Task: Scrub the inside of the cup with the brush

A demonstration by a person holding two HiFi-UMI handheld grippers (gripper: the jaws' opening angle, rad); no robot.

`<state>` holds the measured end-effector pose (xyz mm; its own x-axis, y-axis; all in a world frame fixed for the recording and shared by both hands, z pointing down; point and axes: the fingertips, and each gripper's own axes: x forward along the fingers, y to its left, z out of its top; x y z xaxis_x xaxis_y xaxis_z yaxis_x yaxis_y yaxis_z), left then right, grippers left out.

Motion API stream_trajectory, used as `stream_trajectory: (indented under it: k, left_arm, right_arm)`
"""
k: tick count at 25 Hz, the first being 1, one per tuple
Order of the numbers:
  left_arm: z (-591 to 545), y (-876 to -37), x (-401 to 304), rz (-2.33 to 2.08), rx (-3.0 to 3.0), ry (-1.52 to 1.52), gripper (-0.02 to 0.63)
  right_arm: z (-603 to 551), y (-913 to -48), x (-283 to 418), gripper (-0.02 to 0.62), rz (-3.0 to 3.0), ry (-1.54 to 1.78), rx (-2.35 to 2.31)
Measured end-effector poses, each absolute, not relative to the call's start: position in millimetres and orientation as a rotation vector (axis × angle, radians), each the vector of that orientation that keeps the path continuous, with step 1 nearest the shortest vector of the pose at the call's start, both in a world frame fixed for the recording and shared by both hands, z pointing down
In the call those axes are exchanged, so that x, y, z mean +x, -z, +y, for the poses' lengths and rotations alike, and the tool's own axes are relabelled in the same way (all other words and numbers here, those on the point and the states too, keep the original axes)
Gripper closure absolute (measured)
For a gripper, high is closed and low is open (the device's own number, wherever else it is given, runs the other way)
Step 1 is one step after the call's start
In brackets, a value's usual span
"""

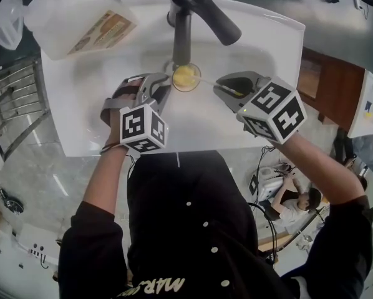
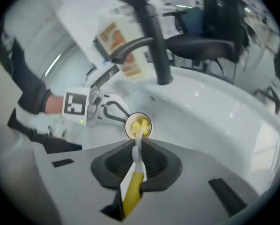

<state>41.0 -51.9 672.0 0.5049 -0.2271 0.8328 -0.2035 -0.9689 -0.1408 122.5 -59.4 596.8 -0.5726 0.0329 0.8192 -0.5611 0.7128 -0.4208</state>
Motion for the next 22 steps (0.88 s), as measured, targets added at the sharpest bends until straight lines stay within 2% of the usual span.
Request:
stream_trajectory:
  k: [5,8,12,22]
  left_arm:
    - [-51.5,-671.7,41.7,0.387,-2.699,1.505,0.515]
    - [-51.3,-672.1,41.3,0.386,-2.689,1.508,0.515]
    - [-51.4,-672.6,40.9,0.381,-2.684,1.507,0.515]
    - [-52.4,-675.3,37.1,0.378,-2.705,1.527,0.515]
  right_arm:
    - [-51.5,-605.3,135.6,0.538,-1.832,-1.752,0.845]
    - [-46.5,-606.8,138.9,0.538,-1.702,-2.023,1.008]
    - [-39.4,-608.8,141.4,0.538,-1.694,-2.072,1.084]
    - [-37.3,-577.2,144.7,0.543,-1.922,-1.712,0.924]
